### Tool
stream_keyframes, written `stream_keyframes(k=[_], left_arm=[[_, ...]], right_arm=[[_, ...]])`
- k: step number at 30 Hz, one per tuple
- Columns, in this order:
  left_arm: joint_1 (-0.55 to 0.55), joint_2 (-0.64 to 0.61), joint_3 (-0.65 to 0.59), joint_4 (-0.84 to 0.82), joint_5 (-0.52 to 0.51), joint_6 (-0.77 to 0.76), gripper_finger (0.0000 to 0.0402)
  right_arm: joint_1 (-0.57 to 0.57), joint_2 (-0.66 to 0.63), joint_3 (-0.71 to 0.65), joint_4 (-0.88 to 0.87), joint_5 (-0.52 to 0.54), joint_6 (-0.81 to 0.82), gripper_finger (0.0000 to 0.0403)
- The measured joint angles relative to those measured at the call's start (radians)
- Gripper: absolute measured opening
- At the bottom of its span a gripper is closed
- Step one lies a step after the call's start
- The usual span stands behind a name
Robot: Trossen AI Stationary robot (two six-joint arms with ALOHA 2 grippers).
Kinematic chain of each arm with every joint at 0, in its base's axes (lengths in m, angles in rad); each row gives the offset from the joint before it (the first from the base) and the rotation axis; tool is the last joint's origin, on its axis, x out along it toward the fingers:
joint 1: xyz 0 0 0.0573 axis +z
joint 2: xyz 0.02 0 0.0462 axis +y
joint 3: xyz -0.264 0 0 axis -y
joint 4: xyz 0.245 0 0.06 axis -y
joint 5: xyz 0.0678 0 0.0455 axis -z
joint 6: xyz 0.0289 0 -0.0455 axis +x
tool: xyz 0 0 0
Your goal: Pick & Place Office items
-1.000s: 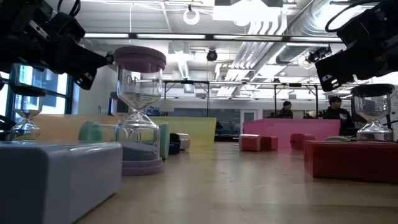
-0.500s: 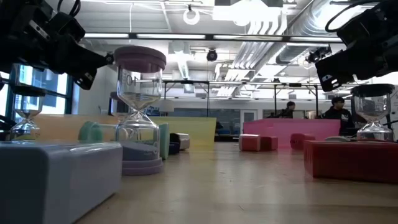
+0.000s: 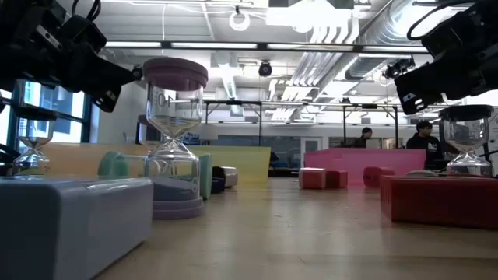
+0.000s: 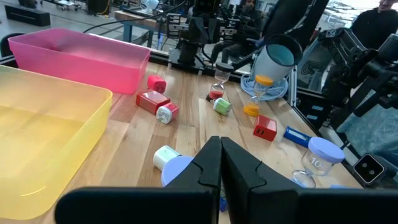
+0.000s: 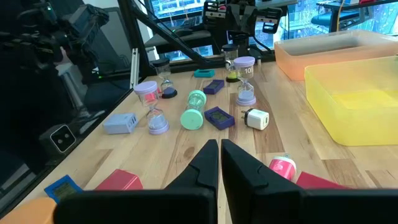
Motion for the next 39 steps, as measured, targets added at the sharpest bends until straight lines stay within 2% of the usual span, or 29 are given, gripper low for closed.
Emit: stream_keyframes(k=[25, 30, 34, 37, 39], left_arm=[[0.0, 0.0, 0.0, 0.019, -0.006, -0.001, 0.0001], [0.0, 0.0, 0.0, 0.056, -0.066, -0.178, 0.0001], [0.0, 0.0, 0.0, 0.057, -0.065, -0.179, 0.0001], [0.0, 0.0, 0.0, 0.071, -0.107, -0.167, 0.0001], [0.0, 0.0, 0.0, 0.08, -0.135, -0.174, 0.0001]], right_arm=[[0.0, 0.0, 0.0, 0.0, 0.0, 0.0, 0.0008], [0.0, 0.0, 0.0, 0.0, 0.003, -0.004, 0.0008], [0.0, 0.0, 0.0, 0.028, 0.016, 0.0, 0.0008], [0.0, 0.0, 0.0, 0.065, 0.01, 0.091, 0.0008], [0.0, 0.0, 0.0, 0.091, 0.001, 0.211, 0.0008]])
